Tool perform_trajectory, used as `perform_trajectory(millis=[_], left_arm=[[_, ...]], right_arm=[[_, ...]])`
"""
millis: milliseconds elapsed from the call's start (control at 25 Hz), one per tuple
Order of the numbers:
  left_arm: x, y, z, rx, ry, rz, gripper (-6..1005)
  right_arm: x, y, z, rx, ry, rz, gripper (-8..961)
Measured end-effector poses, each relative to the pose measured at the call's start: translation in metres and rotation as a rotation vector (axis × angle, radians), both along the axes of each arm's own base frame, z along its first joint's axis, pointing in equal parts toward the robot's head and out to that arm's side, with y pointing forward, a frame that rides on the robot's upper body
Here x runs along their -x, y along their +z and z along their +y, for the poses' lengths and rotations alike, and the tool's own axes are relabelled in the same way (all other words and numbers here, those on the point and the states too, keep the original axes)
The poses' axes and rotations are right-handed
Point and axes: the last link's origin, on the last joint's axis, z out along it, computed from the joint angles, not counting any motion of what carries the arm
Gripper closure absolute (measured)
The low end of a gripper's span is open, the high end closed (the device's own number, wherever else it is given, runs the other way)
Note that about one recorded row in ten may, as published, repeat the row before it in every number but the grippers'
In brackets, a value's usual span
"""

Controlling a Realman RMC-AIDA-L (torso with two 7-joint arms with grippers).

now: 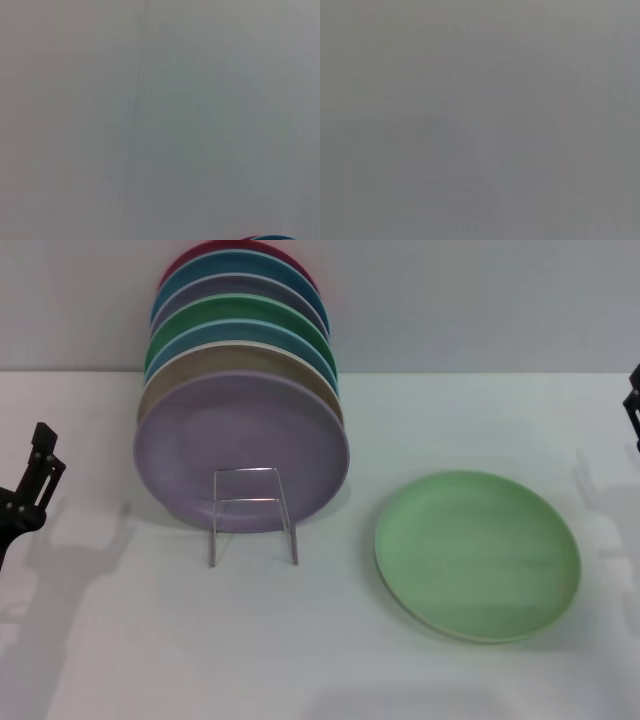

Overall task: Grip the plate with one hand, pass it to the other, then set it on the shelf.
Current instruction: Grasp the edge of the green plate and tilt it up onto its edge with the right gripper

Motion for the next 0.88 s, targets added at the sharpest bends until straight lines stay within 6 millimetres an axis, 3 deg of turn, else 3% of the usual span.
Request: perform_trajectory(millis=[400,640,880], left_arm=[[-0.004,-0.003,0.006,0.015,-0.005,0.000,163],[-0.005,-0.008,0.010,0.042,0.013,-0.007,166],[-0.005,-0.009,0.009,0.042,0.014,-0.014,169]], right_arm=[[0.009,-0.007,-0.005,-0.043,-0.009,-0.128,276],[0.007,-0.002,-0.001,-0.057,-0.012,-0.168,275],[0.006,0.006,-0.004,-0.141,-0.053,-0.321,274]])
